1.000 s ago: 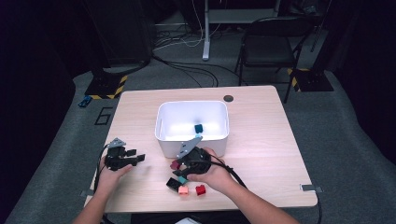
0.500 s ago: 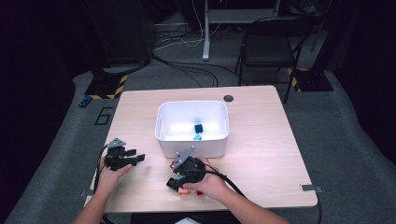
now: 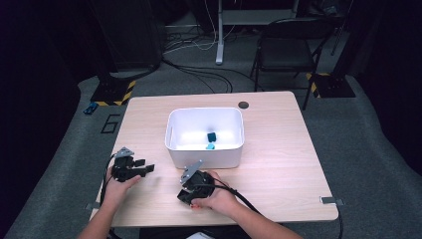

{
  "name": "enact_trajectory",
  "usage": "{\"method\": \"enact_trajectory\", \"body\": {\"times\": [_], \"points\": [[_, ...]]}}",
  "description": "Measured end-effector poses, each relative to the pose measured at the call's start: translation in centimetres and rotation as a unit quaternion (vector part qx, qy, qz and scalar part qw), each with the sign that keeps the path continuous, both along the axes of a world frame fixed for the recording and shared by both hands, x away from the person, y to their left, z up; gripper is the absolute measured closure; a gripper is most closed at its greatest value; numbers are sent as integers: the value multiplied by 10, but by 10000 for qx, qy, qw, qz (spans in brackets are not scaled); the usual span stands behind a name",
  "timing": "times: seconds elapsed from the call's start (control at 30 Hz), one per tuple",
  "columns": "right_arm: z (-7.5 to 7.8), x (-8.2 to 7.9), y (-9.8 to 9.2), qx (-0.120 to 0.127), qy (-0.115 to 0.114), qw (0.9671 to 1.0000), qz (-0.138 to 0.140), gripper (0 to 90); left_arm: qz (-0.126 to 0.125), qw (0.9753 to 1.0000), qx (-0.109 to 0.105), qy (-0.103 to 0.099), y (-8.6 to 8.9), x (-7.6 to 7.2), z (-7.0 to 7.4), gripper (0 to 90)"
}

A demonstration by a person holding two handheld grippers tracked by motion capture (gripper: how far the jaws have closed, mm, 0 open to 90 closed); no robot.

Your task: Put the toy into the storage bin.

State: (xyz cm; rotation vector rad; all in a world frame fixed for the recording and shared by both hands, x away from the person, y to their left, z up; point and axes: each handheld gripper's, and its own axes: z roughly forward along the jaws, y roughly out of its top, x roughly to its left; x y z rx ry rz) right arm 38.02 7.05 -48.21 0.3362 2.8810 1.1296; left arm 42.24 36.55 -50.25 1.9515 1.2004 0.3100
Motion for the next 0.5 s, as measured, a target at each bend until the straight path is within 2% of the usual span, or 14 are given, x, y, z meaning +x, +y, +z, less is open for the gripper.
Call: {"method": "enact_trajectory", "body": {"times": [0.5], "points": [[-13,1,7,-256,37,9996,103,505,22,10000,-12,-20,1,0,0,422]]}}
